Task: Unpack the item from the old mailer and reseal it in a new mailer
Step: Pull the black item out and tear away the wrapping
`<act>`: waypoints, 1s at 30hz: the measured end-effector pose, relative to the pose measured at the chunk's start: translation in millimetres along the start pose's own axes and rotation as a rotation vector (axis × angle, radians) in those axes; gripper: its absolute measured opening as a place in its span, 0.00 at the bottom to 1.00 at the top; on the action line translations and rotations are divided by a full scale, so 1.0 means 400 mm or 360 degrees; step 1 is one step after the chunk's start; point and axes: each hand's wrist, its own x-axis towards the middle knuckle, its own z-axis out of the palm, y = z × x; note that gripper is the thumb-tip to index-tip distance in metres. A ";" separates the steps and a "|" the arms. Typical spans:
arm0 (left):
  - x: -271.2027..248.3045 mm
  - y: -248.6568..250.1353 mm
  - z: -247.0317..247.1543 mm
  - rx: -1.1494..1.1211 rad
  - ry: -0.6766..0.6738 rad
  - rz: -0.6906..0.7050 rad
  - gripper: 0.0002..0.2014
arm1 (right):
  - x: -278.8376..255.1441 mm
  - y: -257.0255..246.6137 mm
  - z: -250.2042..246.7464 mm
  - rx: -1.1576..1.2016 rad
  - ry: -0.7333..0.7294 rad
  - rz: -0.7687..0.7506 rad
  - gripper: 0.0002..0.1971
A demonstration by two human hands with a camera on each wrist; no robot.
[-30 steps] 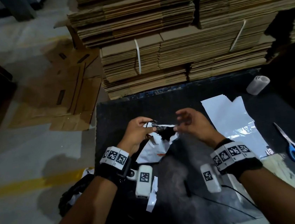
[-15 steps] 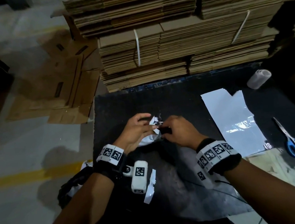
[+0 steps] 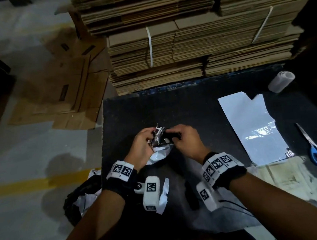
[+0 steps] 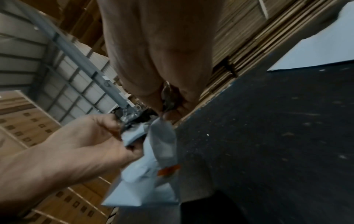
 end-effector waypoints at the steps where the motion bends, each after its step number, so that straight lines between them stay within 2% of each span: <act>1: -0.004 0.002 0.003 0.0216 -0.0006 0.0020 0.08 | 0.001 -0.010 0.001 0.0003 0.0026 -0.0070 0.22; 3: 0.002 0.001 0.000 0.0771 0.0036 0.0137 0.13 | 0.004 -0.020 0.002 0.0016 0.0051 -0.0193 0.24; 5: 0.016 0.000 -0.012 0.1048 0.0093 0.0261 0.12 | 0.002 -0.020 0.001 -0.0008 0.0018 -0.0201 0.24; 8: 0.024 0.010 -0.018 0.1026 0.0158 0.0285 0.06 | -0.008 -0.005 0.000 -0.0102 -0.0004 -0.0172 0.23; 12: 0.024 0.015 -0.010 0.1001 0.0215 0.0327 0.04 | -0.013 0.011 -0.011 -0.0352 0.0005 -0.0062 0.17; 16: 0.036 0.014 -0.013 0.1152 0.0162 0.0416 0.08 | 0.006 -0.008 -0.024 -0.0545 0.0117 -0.0089 0.07; 18: 0.031 0.020 -0.001 0.1128 0.0042 0.0335 0.04 | 0.024 -0.018 -0.027 -0.0490 -0.0090 -0.0182 0.08; 20: 0.023 0.032 0.013 0.0898 -0.0059 0.0193 0.03 | 0.030 -0.028 -0.029 -0.0437 -0.0341 -0.0194 0.09; 22: 0.012 0.045 0.009 0.0610 -0.0039 0.0084 0.06 | 0.033 -0.027 -0.035 -0.0379 -0.0434 -0.0062 0.06; 24: 0.013 0.051 -0.017 0.0612 0.0109 0.0099 0.14 | 0.035 -0.008 -0.039 -0.0290 -0.0461 0.0131 0.14; 26: 0.014 0.045 -0.055 0.0979 0.0118 0.0172 0.22 | 0.035 0.021 -0.038 -0.0142 -0.0447 0.0374 0.16; 28: 0.008 0.024 -0.083 0.1333 -0.0100 0.0106 0.26 | 0.030 0.056 -0.029 0.0118 -0.0358 0.0597 0.11; 30: 0.002 -0.006 -0.105 0.1642 -0.0310 -0.0053 0.23 | 0.019 0.079 -0.014 0.0453 -0.0228 0.0828 0.11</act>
